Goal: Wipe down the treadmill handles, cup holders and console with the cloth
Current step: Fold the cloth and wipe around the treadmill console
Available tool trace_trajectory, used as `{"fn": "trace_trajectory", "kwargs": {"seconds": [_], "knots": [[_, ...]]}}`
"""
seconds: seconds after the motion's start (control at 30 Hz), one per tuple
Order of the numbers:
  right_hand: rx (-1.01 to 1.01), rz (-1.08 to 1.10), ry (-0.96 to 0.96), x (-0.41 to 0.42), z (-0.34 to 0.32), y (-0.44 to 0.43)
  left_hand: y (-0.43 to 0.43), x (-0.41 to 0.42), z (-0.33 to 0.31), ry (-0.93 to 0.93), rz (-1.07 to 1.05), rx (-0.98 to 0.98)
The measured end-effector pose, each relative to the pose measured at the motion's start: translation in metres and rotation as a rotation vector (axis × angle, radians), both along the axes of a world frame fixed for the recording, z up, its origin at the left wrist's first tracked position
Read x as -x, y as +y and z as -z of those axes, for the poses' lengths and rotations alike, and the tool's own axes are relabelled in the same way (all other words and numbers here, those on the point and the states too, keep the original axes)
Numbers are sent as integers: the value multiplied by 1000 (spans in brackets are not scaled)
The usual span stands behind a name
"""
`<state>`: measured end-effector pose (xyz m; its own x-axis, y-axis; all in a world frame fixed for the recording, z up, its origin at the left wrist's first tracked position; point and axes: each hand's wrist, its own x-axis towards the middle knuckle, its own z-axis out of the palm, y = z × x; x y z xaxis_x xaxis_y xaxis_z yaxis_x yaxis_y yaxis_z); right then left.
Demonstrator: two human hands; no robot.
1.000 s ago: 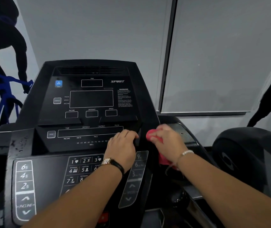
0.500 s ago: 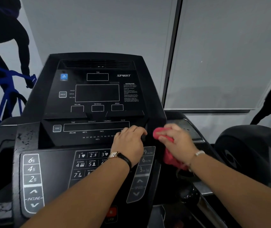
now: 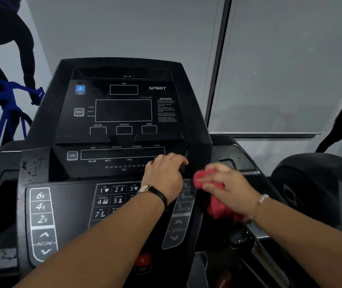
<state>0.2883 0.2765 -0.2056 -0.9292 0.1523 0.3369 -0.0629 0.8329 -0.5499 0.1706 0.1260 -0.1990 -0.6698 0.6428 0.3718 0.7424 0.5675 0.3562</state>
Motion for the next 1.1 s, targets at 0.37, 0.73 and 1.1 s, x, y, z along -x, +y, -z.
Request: {"fn": "trace_trajectory", "kwargs": {"seconds": [0.37,0.73,1.1], "knots": [[168,36,-40,-6,-1,0,1,0,1,0,-10,1],[115,143,-41,2,-10,-10,0,0,-1,-2,-12,12],[67,168,-34,10,-18,-1,2,1,1,2,-17,2]]}}
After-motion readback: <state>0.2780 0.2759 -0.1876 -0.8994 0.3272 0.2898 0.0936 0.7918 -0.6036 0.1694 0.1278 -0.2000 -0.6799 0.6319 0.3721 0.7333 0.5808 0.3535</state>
